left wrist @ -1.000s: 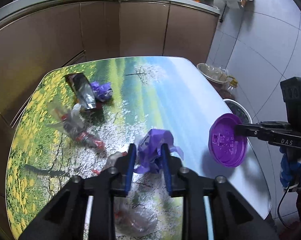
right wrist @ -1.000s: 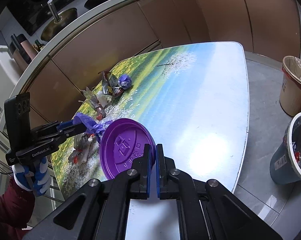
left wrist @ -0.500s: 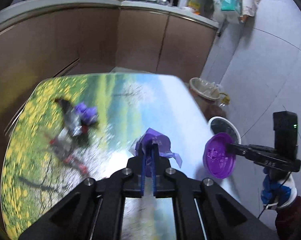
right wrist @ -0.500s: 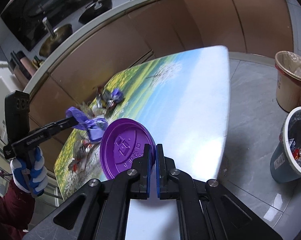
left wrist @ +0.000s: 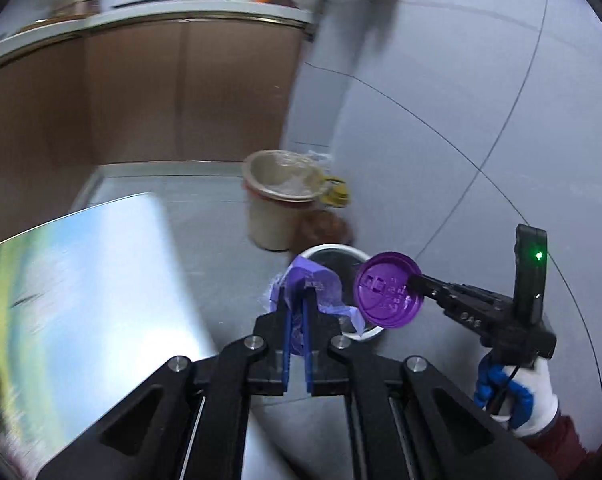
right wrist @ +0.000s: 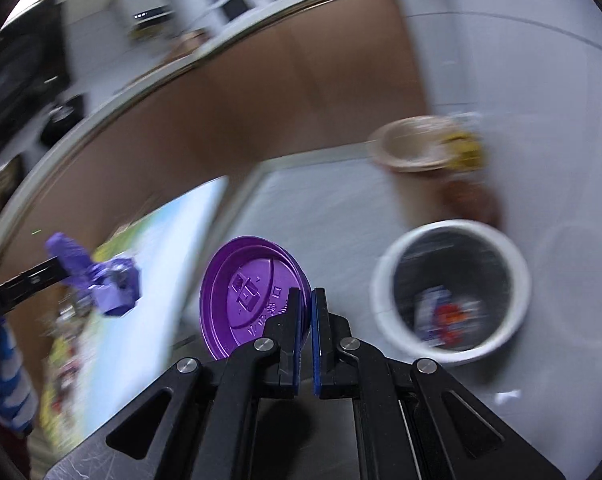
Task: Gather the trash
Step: 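Carry purple wrapper and purple lid to the bin and release both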
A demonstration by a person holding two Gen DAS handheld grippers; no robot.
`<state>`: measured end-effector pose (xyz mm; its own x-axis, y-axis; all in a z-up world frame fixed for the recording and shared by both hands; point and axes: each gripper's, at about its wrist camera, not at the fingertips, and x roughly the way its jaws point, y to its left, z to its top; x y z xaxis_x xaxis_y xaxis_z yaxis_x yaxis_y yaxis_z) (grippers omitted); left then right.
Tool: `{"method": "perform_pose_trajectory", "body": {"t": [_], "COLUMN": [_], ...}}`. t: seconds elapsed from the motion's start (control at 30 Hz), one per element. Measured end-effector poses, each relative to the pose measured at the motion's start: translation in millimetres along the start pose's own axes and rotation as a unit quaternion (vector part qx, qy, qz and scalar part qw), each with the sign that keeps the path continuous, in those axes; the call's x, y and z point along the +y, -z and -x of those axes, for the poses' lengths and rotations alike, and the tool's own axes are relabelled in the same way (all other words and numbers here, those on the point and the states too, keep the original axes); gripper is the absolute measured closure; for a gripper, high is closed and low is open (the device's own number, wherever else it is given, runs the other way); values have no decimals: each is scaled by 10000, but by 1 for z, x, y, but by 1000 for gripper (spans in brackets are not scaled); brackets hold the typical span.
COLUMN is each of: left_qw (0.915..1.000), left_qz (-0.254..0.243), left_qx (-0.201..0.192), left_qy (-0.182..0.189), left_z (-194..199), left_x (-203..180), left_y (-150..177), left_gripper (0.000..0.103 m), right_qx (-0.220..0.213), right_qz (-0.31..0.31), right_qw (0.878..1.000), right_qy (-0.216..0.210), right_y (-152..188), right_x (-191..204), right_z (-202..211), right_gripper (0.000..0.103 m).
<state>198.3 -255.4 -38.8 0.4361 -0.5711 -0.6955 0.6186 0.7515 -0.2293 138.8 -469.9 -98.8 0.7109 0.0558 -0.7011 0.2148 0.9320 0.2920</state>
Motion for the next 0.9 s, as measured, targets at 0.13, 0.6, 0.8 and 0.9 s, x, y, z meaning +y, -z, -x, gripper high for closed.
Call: {"method": "perform_pose_trajectory", "body": {"t": [0.13, 0.6, 0.8, 0.9], "left_qw": [9993, 9935, 9921, 9923], "left_qz": [-69, 398, 486, 532], "left_qx": [273, 914, 987, 940], "left_qy": [263, 544, 601, 601], "left_z": [-72, -203, -200, -188], "left_x": [-37, -59, -56, -53], "left_y": [-28, -51, -46, -43], "left_gripper": [98, 95, 95, 95], "right_qx": [-100, -91, -183, -254], "right_qz": [-157, -291, -352, -278], "right_qw": [9960, 9829, 9852, 9861], "right_qy": [873, 1814, 1667, 1621], "right_y": [-18, -34, -25, -21], "right_x": [-44, -101, -92, -80], "right_z": [-16, -59, -47, -36], "right_gripper": [98, 71, 68, 67]}}
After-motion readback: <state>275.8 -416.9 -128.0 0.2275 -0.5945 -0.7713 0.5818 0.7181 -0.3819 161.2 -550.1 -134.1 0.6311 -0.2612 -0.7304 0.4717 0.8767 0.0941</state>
